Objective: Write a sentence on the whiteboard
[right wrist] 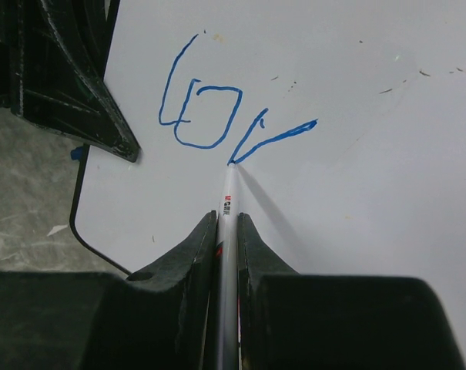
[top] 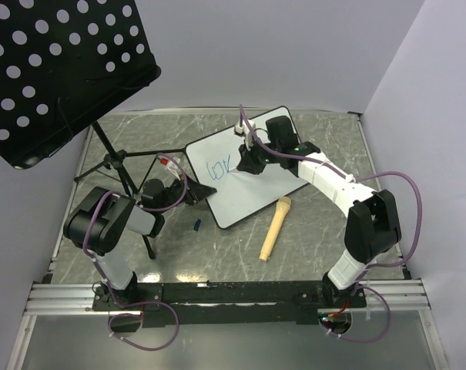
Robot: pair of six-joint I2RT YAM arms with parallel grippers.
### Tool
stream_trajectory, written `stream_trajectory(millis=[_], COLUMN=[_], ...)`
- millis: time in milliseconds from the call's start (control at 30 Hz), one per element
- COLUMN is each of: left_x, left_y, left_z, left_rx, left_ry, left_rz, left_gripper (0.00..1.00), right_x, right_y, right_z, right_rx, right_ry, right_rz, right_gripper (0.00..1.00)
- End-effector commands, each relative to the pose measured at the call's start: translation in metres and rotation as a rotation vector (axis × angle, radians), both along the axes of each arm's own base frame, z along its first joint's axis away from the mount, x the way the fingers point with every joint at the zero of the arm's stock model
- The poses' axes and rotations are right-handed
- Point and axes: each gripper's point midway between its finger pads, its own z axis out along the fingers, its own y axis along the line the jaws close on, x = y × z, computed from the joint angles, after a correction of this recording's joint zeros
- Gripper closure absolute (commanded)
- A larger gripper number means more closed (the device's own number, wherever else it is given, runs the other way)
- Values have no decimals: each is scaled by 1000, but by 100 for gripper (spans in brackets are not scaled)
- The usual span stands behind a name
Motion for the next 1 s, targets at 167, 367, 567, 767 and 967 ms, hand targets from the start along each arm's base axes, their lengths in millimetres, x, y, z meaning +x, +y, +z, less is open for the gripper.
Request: stream_trajectory(millis=[167,367,567,767,967], left_x=[-3,-4,-4,-5,-5], left_y=[-8,-8,-8,-8,-9], left_z=[47,47,48,47,47], left_rx=[-39,-44,-49,-47,-45], left_ry=[-260,-257,-254,-254,-256], left_rz=[-57,-59,-58,-61,-64], left_gripper=[99,99,99,99,99], right_x=[9,19,30,37,45], right_y=[-11,-14,-11,-15,-30], right_z=[55,37,28,19,13], right_rx=[82,52,36,14,-10], right_ry=[-102,-80,-69,-60,-58], right_rz=[-29,-52,-62,-83,-122], right_gripper=[100,100,100,100,100])
